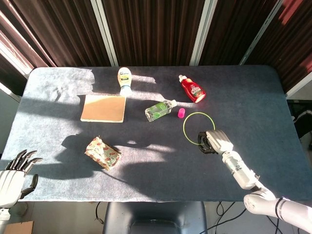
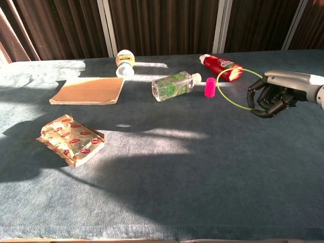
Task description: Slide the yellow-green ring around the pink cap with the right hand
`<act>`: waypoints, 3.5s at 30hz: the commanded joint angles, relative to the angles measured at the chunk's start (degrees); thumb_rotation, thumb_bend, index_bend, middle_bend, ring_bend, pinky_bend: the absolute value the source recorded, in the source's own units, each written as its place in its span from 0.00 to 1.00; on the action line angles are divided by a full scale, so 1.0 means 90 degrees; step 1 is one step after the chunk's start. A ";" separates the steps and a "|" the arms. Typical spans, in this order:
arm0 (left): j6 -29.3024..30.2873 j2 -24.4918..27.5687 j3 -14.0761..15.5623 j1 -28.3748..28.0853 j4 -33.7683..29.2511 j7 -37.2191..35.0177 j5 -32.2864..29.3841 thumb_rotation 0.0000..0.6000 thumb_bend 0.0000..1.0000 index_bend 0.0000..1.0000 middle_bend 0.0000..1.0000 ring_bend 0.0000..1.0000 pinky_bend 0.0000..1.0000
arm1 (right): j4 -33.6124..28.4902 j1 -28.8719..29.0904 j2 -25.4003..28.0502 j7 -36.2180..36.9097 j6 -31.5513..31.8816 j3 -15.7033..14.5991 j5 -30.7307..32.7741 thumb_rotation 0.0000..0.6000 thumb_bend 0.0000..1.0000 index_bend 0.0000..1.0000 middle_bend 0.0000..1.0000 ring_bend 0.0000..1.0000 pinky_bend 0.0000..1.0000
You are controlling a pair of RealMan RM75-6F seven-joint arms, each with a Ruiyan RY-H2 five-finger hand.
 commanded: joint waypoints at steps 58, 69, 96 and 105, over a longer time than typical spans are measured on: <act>0.0047 0.0022 0.0037 0.0022 0.0041 -0.0082 0.0071 1.00 0.53 0.27 0.14 0.07 0.24 | 0.2727 0.1453 -0.2085 -0.0232 -0.1005 0.0583 0.0849 1.00 0.47 0.68 0.96 1.00 1.00; -0.0007 0.0029 0.0050 0.0000 0.0025 -0.0069 0.0075 1.00 0.53 0.27 0.14 0.07 0.24 | 0.2213 0.1297 -0.1763 -0.0542 -0.0806 0.0508 0.0891 1.00 0.47 0.65 0.96 1.00 1.00; -0.0091 0.0009 -0.0001 -0.0035 0.0036 -0.0006 -0.0059 1.00 0.53 0.27 0.14 0.07 0.24 | -0.1658 -0.1603 0.1299 -0.1795 0.3563 -0.1015 -0.1201 1.00 0.35 0.53 0.73 0.79 0.76; -0.0075 -0.0003 -0.0047 -0.0022 0.0012 0.0012 -0.0155 1.00 0.53 0.27 0.14 0.07 0.24 | -0.1432 -0.2662 0.1323 -0.1959 0.4707 -0.1428 -0.1549 1.00 0.25 0.38 0.39 0.37 0.46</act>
